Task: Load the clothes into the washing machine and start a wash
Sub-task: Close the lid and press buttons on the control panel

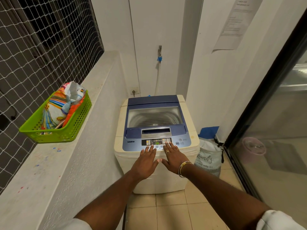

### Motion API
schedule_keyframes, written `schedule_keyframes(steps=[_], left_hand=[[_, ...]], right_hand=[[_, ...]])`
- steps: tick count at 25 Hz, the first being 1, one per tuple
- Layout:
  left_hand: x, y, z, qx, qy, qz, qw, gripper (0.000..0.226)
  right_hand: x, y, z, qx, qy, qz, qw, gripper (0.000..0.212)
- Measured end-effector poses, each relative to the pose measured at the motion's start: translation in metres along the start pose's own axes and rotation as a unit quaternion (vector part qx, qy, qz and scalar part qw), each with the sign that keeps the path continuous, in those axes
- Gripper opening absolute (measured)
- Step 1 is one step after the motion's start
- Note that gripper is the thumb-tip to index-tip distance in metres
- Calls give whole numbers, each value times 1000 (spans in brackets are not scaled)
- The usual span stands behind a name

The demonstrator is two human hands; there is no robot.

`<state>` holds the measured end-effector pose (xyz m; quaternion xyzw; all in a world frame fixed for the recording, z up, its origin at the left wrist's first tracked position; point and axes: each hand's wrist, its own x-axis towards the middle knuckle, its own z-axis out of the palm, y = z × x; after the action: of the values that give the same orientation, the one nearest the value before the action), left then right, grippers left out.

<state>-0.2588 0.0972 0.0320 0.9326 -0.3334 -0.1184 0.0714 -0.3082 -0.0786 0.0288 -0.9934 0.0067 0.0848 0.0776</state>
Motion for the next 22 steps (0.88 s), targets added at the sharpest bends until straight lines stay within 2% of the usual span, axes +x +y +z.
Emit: schedule_keyframes(steps=[22], left_hand=[[30,18,17,2,-1,57,998,65]], right_hand=[[3,34,13,5,-19,14,1000,74]])
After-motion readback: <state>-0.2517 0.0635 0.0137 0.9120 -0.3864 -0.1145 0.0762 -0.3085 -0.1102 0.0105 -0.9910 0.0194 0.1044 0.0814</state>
